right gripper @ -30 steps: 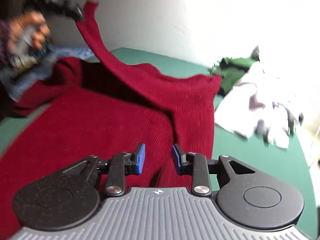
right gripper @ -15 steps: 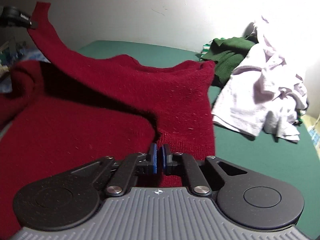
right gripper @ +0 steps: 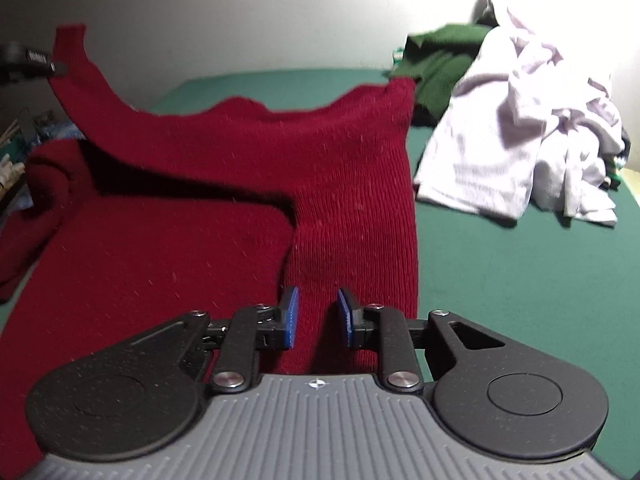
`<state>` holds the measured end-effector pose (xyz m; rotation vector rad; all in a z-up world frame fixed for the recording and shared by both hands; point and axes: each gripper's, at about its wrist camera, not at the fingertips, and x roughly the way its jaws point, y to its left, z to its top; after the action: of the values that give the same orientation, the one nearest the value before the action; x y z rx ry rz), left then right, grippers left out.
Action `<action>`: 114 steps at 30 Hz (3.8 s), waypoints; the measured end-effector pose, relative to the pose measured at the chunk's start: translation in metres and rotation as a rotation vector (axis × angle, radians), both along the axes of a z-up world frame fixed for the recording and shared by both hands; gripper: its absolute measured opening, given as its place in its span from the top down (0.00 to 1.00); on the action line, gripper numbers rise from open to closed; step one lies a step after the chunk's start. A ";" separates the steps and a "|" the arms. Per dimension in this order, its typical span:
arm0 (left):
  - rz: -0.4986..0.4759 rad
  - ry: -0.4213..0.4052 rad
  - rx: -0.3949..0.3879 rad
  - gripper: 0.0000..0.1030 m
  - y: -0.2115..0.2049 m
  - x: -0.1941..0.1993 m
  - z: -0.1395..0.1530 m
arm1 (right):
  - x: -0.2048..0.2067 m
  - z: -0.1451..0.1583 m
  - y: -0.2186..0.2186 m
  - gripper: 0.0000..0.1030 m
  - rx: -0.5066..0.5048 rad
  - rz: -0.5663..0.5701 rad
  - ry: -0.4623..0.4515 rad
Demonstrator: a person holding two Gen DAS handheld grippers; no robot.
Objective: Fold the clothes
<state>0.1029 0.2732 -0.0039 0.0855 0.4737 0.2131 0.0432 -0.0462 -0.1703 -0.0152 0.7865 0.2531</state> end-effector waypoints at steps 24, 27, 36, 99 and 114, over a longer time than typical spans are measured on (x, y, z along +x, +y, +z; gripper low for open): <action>-0.507 -0.038 0.053 0.96 -0.174 -0.118 0.015 | 0.111 0.043 -0.083 0.74 0.233 -0.023 0.107; -0.592 0.005 0.087 0.96 -0.203 -0.135 -0.008 | 0.122 0.052 -0.089 0.65 0.259 -0.003 0.118; -0.723 0.128 0.096 0.96 -0.249 -0.180 -0.047 | 0.133 0.062 -0.074 0.48 0.424 0.168 0.228; -0.946 0.394 0.010 0.95 -0.228 -0.224 -0.066 | -0.040 0.011 -0.110 0.73 0.465 0.182 0.367; -1.003 0.435 0.033 0.93 -0.235 -0.232 -0.084 | -0.080 0.009 -0.106 0.99 0.442 0.120 0.349</action>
<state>-0.1293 0.0379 -0.0881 0.3922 0.8033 -0.7983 -0.0368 -0.1522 -0.1612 0.4093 1.0628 0.5494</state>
